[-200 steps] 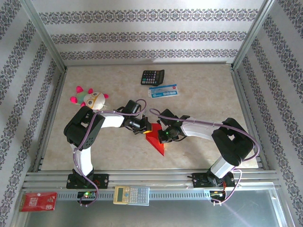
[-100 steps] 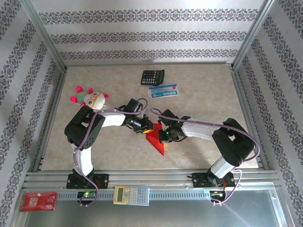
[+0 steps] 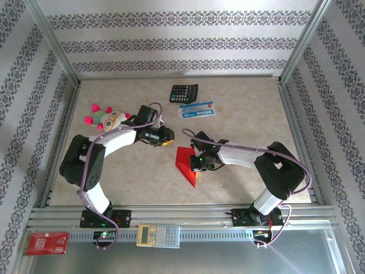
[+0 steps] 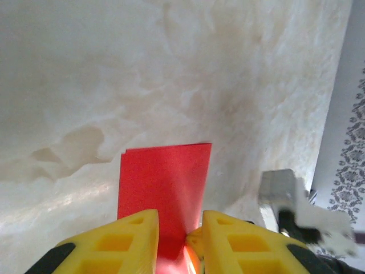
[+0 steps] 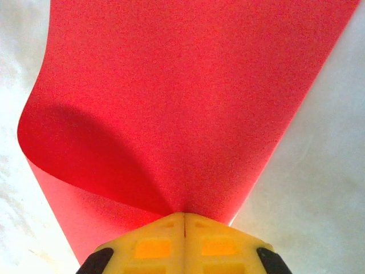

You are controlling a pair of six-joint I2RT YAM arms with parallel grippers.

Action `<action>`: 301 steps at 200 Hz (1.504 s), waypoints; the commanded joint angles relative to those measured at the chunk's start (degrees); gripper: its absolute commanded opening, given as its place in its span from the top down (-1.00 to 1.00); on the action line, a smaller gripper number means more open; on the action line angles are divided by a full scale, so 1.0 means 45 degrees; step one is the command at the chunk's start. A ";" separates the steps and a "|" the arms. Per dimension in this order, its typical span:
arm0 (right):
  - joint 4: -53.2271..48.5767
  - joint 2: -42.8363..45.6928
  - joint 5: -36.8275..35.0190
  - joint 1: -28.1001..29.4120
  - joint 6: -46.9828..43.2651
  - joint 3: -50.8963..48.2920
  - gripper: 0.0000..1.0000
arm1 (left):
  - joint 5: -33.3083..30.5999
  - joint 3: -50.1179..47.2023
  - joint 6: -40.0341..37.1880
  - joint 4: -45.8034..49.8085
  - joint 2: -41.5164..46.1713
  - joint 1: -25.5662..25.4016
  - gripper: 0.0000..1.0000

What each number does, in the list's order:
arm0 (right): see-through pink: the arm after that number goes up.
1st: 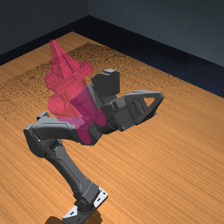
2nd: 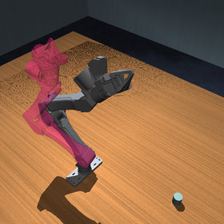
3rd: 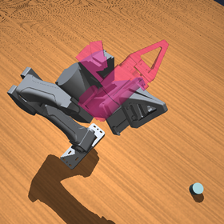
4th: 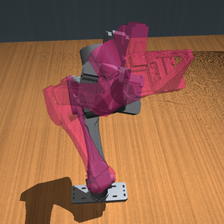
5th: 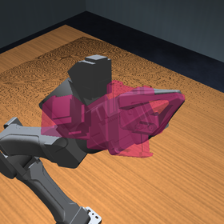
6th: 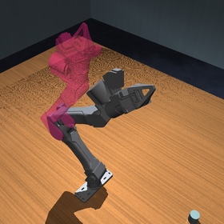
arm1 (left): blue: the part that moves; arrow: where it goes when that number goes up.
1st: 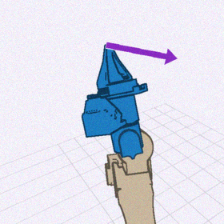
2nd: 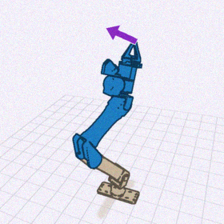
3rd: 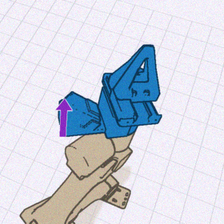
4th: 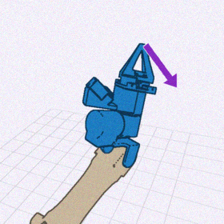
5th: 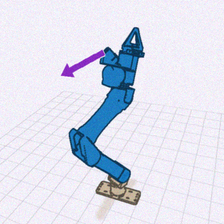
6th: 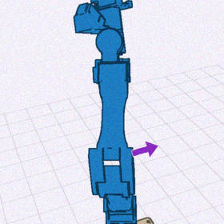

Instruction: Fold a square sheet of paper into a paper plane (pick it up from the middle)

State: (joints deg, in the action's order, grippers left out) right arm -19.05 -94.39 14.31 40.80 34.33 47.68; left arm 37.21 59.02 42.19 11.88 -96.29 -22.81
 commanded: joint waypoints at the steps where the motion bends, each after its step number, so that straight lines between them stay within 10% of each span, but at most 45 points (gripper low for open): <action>1: -0.0096 -0.0979 -0.0938 -0.0339 -0.0049 0.0219 1.00 | -0.0476 -0.1040 0.0147 0.0594 0.1147 -0.0015 0.50; 72: -0.0231 -0.2272 -0.0174 -0.0687 -0.0975 0.1693 1.00 | -0.1290 -0.4595 0.3147 -0.2496 0.4120 -0.2323 0.81; 144: -0.0122 -0.2632 0.0062 -0.0736 -0.1068 0.1560 1.00 | -0.2471 -0.5145 0.4635 -0.6771 0.2299 -0.5049 0.96; 301: -0.0181 -0.2491 -0.0101 -0.0834 -0.1208 0.1323 1.00 | -0.2509 -0.5204 0.4737 -0.7528 0.0087 -0.5356 0.96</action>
State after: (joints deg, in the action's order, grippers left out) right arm -18.31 -102.28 17.41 37.58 29.98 55.99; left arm 26.44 36.84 63.33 -19.81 -95.48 -46.17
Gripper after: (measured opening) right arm 0.048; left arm 0.064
